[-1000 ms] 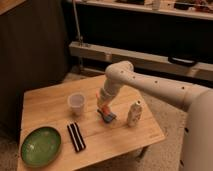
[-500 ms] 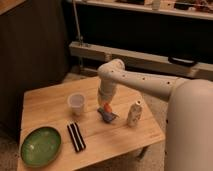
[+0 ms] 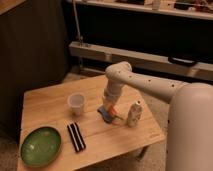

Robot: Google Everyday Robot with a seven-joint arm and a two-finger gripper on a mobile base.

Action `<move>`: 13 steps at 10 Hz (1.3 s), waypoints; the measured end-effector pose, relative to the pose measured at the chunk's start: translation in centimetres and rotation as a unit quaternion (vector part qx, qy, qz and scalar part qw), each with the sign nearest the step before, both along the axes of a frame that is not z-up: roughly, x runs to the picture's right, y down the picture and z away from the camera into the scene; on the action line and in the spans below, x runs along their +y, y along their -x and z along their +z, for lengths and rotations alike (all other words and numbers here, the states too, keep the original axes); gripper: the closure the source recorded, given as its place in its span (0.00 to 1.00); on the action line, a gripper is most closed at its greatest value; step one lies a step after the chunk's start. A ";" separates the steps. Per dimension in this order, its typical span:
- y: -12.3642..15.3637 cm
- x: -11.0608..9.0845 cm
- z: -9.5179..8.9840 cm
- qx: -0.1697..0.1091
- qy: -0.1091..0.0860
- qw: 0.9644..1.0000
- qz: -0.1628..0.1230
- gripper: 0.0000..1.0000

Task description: Place the pepper on the white sponge

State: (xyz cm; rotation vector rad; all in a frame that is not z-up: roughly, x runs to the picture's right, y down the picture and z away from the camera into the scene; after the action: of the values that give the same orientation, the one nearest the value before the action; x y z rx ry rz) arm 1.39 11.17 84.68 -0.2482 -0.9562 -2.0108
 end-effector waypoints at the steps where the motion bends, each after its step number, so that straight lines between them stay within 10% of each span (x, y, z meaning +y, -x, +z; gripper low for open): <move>1: 0.5 0.5 0.4 0.003 0.004 1.000 -0.005 1.00; 7: 0.4 1.3 1.8 0.057 0.003 0.998 -0.008 0.93; 13: 0.6 1.3 1.2 0.055 0.003 0.998 -0.006 0.32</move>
State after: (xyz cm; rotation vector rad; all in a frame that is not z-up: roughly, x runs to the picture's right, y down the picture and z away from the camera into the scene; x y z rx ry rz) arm 0.81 12.47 85.92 -0.3664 -0.8939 -1.9837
